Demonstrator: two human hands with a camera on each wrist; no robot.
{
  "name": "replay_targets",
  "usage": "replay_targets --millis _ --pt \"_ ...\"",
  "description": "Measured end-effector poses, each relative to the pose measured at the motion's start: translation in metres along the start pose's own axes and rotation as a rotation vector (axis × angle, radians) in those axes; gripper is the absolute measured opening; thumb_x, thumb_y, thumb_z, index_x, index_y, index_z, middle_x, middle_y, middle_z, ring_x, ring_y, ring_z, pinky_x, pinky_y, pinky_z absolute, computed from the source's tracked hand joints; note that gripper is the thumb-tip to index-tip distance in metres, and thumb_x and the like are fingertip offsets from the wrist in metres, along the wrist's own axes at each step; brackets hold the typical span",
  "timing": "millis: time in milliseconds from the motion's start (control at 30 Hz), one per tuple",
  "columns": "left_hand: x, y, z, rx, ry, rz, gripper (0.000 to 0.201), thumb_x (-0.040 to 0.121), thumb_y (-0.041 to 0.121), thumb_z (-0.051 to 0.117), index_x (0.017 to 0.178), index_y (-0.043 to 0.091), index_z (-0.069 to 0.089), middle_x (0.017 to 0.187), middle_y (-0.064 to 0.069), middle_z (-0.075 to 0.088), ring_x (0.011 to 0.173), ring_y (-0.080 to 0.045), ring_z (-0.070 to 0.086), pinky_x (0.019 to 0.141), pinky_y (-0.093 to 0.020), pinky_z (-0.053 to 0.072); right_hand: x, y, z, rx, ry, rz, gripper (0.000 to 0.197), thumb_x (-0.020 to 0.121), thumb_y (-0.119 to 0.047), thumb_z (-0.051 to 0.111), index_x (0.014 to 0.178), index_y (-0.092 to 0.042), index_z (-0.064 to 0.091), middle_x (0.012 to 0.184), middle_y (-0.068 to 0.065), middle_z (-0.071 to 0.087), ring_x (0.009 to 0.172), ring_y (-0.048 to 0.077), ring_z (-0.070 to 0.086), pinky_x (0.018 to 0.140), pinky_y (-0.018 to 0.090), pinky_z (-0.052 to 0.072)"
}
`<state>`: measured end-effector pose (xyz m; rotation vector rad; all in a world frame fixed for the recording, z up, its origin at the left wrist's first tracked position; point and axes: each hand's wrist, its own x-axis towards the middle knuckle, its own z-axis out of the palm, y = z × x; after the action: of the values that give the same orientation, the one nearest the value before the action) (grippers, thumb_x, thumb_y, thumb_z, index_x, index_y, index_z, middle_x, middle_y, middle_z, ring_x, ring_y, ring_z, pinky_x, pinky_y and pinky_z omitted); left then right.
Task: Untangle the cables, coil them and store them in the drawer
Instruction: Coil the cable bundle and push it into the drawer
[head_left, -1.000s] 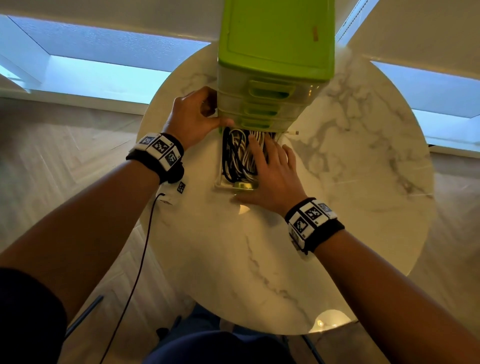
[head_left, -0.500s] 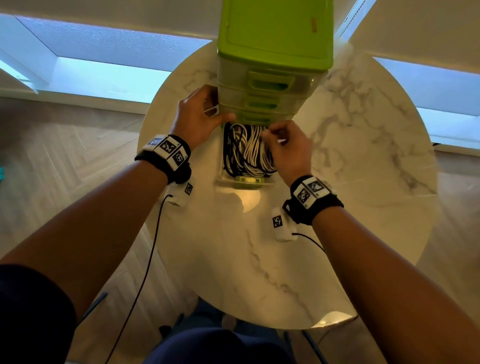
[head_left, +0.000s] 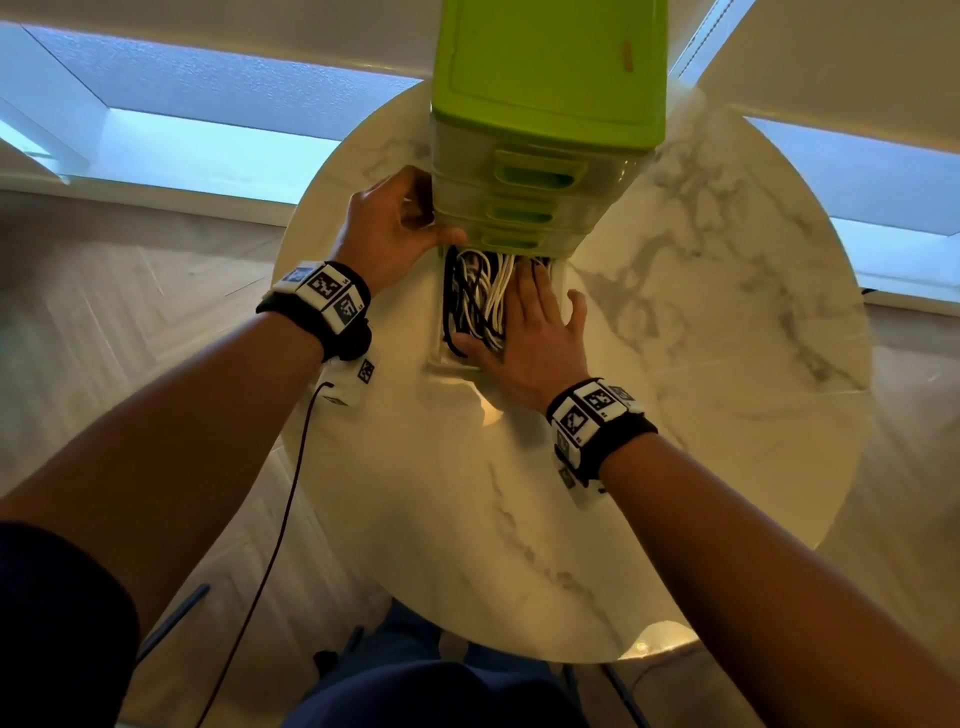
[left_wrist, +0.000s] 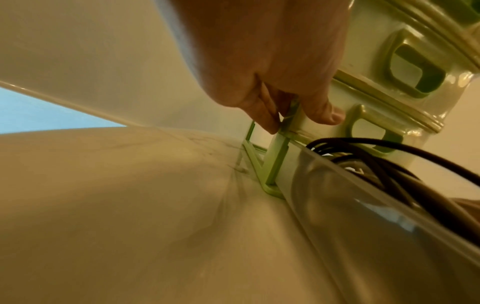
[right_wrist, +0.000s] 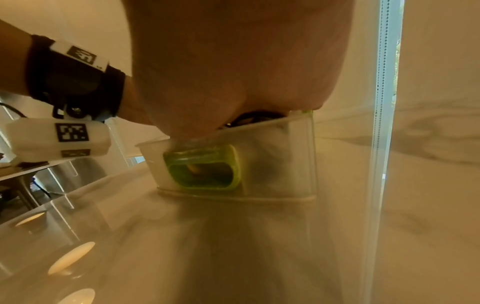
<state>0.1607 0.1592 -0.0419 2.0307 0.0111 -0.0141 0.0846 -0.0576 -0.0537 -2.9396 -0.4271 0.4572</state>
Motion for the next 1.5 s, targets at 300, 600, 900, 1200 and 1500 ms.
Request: replay_targets --millis 300,600,900,1200,1500 --pt "0.001 -0.012 -0.003 0.038 -0.091 0.062 0.059 0.083 0.034 0.085 0.13 0.014 0.056 0.128 -0.003 0.066 0.115 -0.011 0.066 0.097 -0.018 0.052 0.013 0.0 -0.001 0.004 0.011 0.014 0.102 0.089 -0.083 0.022 0.161 -0.013 0.002 0.169 0.007 0.002 0.156 0.025 -0.003 0.122 0.052 -0.003" --pt "0.005 -0.011 0.016 0.114 -0.053 0.083 0.072 0.079 0.022 0.087 0.133 0.002 0.043 0.132 -0.008 0.047 0.115 -0.024 0.06 0.097 -0.034 0.056 -0.017 -0.004 0.007 -0.02 0.195 -0.128 0.116 0.084 -0.089 0.029 0.159 -0.001 0.012 0.167 0.018 0.004 0.156 0.03 0.002 0.125 0.051 0.004" --pt "0.015 -0.01 0.001 0.04 -0.039 0.033 0.061 0.07 0.045 0.091 0.11 0.008 0.064 0.106 0.001 0.068 0.091 -0.017 0.073 0.079 -0.02 0.059 -0.005 0.009 0.012 -0.166 0.118 -0.319 0.106 0.089 -0.068 0.057 0.159 -0.002 0.011 0.165 0.025 0.009 0.154 0.038 0.01 0.123 0.054 0.018" --pt "0.017 -0.008 0.0 0.042 -0.036 0.02 0.051 0.071 0.041 0.092 0.107 0.014 0.067 0.103 0.003 0.07 0.089 -0.015 0.074 0.083 -0.023 0.06 0.007 0.018 0.005 -0.19 0.051 -0.36 0.101 0.093 -0.068 0.05 0.16 -0.005 0.008 0.165 0.025 0.01 0.154 0.04 0.01 0.123 0.056 0.018" --pt "0.017 -0.011 -0.001 0.058 -0.046 0.044 0.053 0.072 0.042 0.091 0.109 0.013 0.067 0.105 0.0 0.07 0.087 -0.012 0.073 0.079 -0.014 0.055 0.012 0.006 -0.011 -0.23 0.014 -0.338 0.117 0.078 -0.063 0.072 0.161 -0.019 0.003 0.163 0.023 0.017 0.149 0.041 0.024 0.117 0.057 0.03"
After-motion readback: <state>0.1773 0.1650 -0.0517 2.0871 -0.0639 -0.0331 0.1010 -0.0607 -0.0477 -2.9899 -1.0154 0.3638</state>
